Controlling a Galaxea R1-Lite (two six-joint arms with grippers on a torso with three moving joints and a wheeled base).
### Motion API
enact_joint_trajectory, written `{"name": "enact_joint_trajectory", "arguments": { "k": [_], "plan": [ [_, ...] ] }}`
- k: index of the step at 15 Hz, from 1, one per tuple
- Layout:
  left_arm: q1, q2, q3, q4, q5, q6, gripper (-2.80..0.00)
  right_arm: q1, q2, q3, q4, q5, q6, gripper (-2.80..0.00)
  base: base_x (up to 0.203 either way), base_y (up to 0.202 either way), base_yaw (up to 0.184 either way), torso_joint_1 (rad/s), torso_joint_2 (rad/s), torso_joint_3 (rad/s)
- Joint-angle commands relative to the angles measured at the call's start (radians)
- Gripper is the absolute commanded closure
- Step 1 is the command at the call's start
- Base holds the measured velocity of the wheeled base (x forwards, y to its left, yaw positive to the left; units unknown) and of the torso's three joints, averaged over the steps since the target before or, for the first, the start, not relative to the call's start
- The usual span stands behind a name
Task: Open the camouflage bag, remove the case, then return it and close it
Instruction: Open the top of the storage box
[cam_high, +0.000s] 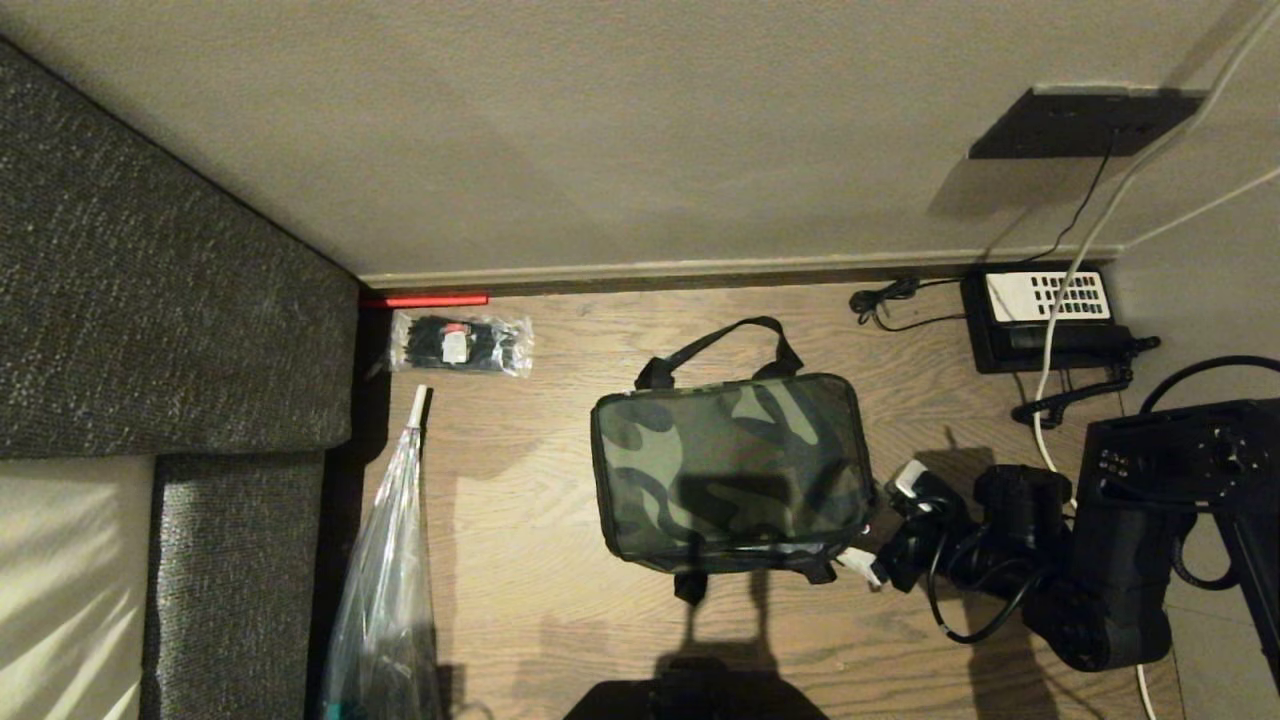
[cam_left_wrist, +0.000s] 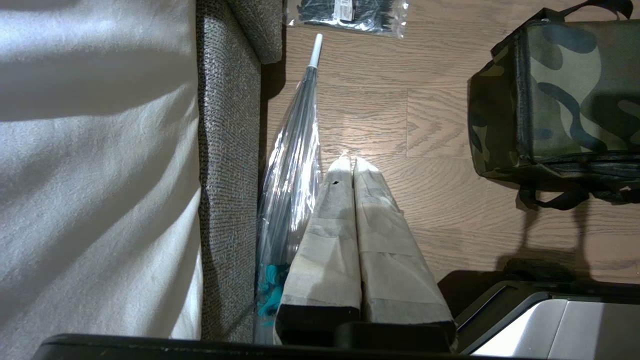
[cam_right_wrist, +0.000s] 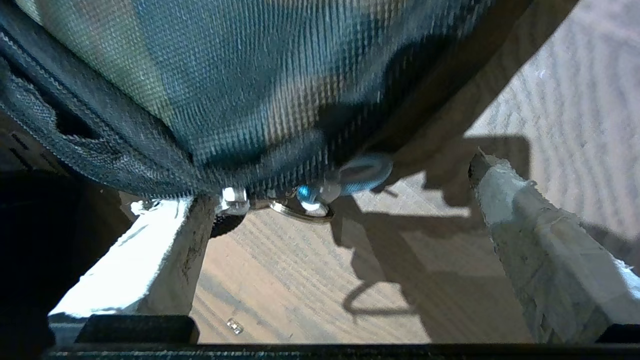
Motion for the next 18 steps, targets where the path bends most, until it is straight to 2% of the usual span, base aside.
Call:
{"name": "enact_joint_trajectory", "arguments": {
  "k": [1,5,6,18],
  "plan": [
    [0.0,0.0,0.003,0.0,0.001,0.0,0.0,-0.003,0.007,0.005,-0.002,0.002,-0.004,-2.8,0.0,0.0,0.0,0.0,0.0,0.0],
    [0.0,0.0,0.003,0.0,0.001,0.0,0.0,-0.013,0.01,0.014,-0.004,0.007,0.062,-2.8,0.0,0.0,0.0,0.0,0.0,0.0],
    [0.0,0.0,0.003,0.0,0.001,0.0,0.0,-0.012,0.012,0.014,-0.006,0.006,0.06,0.0,0.0,0.0,0.0,0.0,0.0,0.0],
    [0.0,0.0,0.003,0.0,0.001,0.0,0.0,-0.019,-0.021,0.03,-0.02,0.006,0.049,0.0,0.0,0.0,0.0,0.0,0.0,0.0]
  ]
}}
